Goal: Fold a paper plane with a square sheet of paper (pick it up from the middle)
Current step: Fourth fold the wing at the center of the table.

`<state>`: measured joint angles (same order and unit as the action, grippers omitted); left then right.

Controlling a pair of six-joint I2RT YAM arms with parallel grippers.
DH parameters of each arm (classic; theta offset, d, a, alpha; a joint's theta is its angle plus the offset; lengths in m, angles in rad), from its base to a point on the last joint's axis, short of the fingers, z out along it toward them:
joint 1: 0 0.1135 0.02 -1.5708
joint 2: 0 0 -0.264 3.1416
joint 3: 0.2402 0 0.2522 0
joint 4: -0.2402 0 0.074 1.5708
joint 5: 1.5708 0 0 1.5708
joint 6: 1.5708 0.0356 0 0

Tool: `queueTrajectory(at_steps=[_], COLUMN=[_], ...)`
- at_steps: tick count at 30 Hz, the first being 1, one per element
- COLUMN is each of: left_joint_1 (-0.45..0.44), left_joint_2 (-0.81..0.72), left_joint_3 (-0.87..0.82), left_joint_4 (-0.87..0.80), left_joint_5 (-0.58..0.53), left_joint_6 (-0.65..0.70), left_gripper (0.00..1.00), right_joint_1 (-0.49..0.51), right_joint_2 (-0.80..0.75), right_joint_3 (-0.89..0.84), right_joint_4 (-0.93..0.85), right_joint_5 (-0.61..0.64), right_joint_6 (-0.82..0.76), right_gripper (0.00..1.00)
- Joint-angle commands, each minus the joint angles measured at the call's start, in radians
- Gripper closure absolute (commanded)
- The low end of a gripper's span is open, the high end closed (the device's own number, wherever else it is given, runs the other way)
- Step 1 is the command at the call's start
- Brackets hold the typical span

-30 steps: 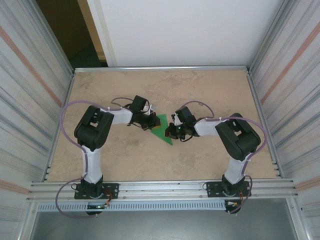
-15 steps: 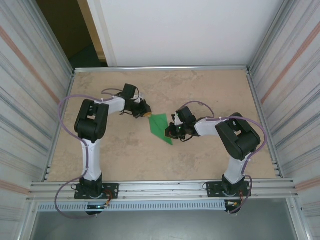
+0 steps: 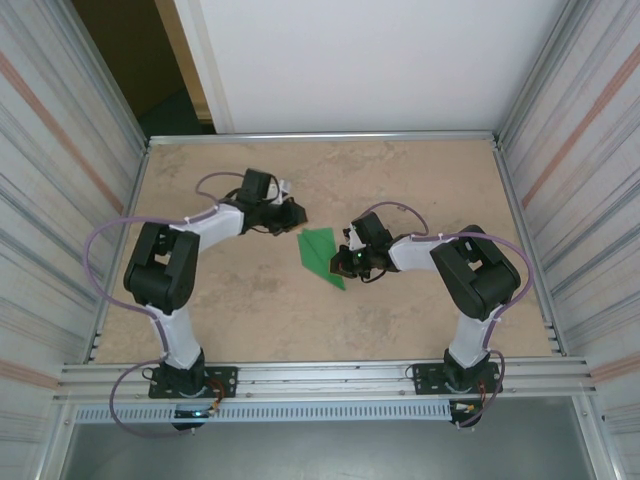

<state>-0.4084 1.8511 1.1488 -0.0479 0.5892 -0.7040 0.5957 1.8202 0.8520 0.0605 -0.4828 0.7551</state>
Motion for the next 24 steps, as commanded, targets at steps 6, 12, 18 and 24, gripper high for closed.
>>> queueTrajectory(at_steps=[6,12,18,24], left_joint_1=[-0.085,-0.093,-0.102,-0.112], left_joint_2=[0.082,0.144,0.17,0.201], left_joint_3=[-0.032,0.0,0.018,0.059], left_joint_4=[0.013,-0.036,-0.11,-0.21], left_joint_5=[0.008,-0.056,-0.116,-0.159], left_joint_6=[-0.023,-0.028,-0.019,-0.012], left_gripper=[0.9,0.93,0.93,0.93], right_joint_1=[0.013,0.022,0.024,0.021], right_joint_2=[0.079,0.026,-0.089,-0.109], right_joint_3=[-0.057,-0.072,-0.043,0.011], right_joint_4=[-0.206,-0.169,-0.13,-0.117], right_joint_5=[0.071,0.05,0.013,0.042], right_joint_6=[-0.017,-0.026,-0.043,-0.038], right_gripper=[0.97,0.93,0.91,0.91])
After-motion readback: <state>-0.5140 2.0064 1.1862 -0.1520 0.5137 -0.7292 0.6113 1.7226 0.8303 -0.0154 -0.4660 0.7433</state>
